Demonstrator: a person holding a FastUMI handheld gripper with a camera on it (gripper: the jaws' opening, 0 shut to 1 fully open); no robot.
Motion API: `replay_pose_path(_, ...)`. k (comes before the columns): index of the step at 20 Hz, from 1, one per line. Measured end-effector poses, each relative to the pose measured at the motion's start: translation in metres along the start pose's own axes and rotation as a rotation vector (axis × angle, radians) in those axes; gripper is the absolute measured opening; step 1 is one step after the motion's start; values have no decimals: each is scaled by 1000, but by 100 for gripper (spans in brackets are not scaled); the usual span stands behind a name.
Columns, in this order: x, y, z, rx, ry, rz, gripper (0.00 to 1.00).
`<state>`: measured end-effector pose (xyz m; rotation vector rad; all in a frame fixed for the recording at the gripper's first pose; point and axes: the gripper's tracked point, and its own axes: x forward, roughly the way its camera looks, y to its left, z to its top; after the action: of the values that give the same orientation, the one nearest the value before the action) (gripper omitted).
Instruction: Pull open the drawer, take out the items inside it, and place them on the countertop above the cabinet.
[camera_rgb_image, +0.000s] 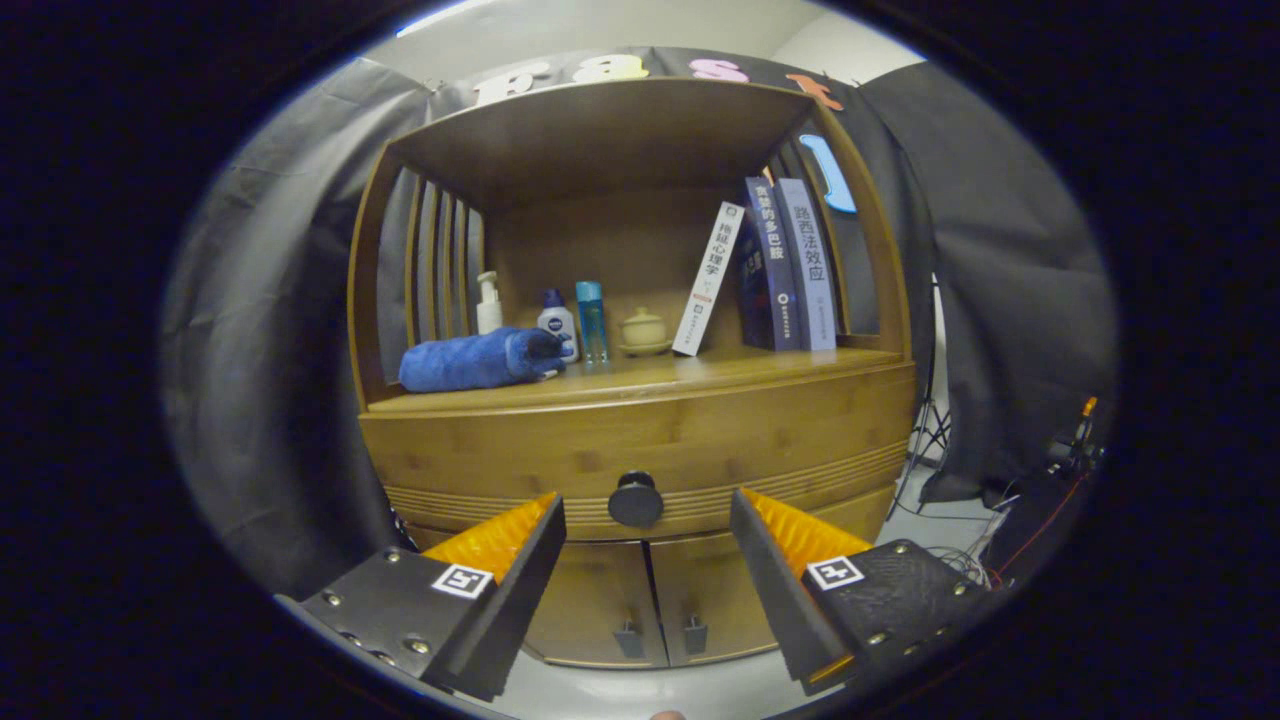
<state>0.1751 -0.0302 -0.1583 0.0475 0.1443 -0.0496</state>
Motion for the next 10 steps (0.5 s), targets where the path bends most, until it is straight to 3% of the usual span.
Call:
replay_pose_path(6, 61, 3, -22, -69, 26, -4, 99)
replay_pose_path(8, 83, 7, -39, -63, 68, 23, 76)
replay_pose_path(10, 70, 11, -33, -66, 54, 5, 53)
